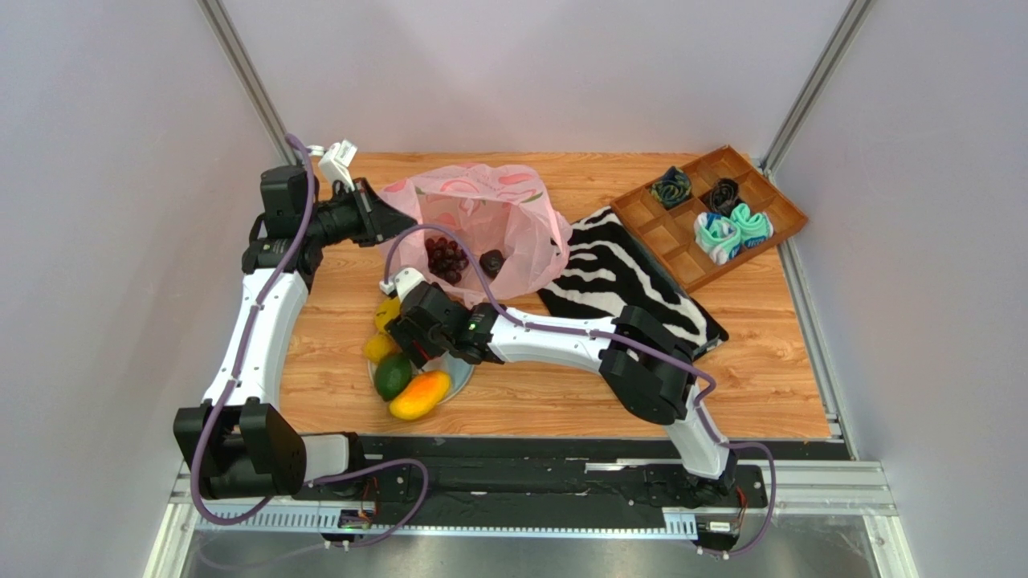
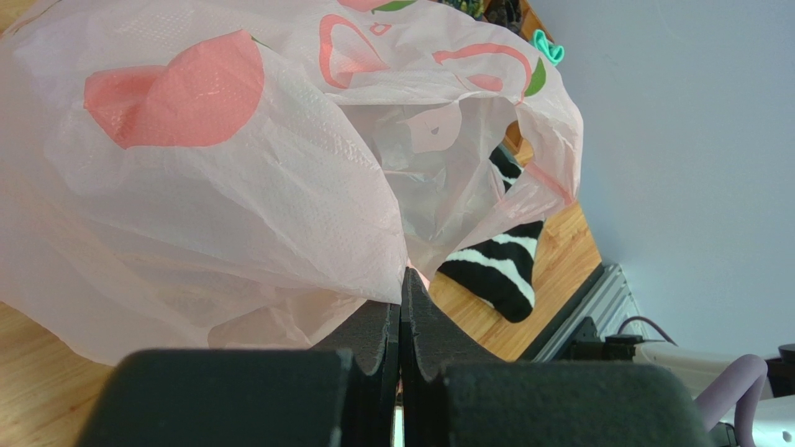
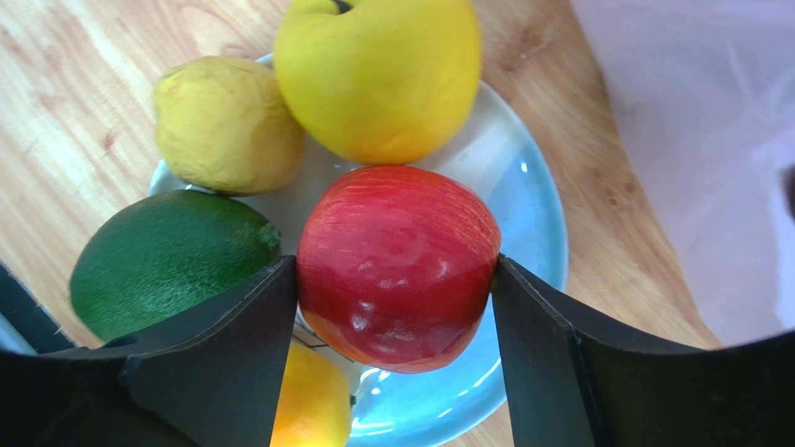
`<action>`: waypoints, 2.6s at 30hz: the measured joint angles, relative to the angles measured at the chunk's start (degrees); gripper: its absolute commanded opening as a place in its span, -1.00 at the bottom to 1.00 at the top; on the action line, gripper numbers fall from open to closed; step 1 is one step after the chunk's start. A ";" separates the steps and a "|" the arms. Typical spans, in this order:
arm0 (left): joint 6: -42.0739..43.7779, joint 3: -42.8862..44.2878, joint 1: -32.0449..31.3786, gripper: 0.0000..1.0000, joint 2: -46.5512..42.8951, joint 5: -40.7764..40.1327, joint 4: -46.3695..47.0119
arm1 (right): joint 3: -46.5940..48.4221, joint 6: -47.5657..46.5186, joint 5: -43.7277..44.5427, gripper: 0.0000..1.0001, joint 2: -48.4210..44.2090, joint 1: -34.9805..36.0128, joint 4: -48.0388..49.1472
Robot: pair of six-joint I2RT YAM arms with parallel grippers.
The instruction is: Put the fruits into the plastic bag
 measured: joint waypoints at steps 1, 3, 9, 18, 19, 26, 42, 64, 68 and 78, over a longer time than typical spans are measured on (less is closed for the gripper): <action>0.00 0.00 0.02 -1.00 0.00 0.00 -0.02 | 0.00 0.00 0.50 0.01 -0.02 0.00 -0.04; -0.02 -0.02 0.02 -1.00 0.00 0.00 -0.02 | -0.52 0.00 1.49 -0.02 -0.31 -0.02 0.15; -0.04 0.00 0.02 -1.00 0.00 0.00 0.00 | -5.64 0.02 3.04 -0.09 -4.28 -0.39 -0.26; -0.04 0.00 0.02 -1.00 0.00 0.00 0.00 | -14.14 0.02 -2.49 -0.17 -15.63 -0.74 2.62; -0.04 -0.02 0.00 -1.00 0.00 0.00 0.00 | -15.80 0.00 -3.78 -0.17 -18.14 -0.74 3.43; -0.04 -0.02 0.02 -1.00 0.00 0.00 0.00 | -19.26 -0.37 -8.15 -0.18 -31.52 -1.29 9.97; -0.07 0.00 0.00 -1.00 0.00 0.00 0.00 | -12.13 0.66 -9.94 -0.27 -21.42 -19.91 10.67; -0.09 -0.02 0.02 -1.00 0.00 0.22 0.02 | 0.24 0.83 0.52 -0.05 -2.95 -15.98 -0.83; -0.09 -0.02 0.02 -1.00 0.00 0.22 0.02 | 0.63 0.79 0.50 0.35 -2.64 -16.02 -1.16; -0.09 0.00 0.00 -1.00 0.00 0.24 0.02 | 1.16 0.35 -1.22 0.59 -2.64 -16.28 -1.44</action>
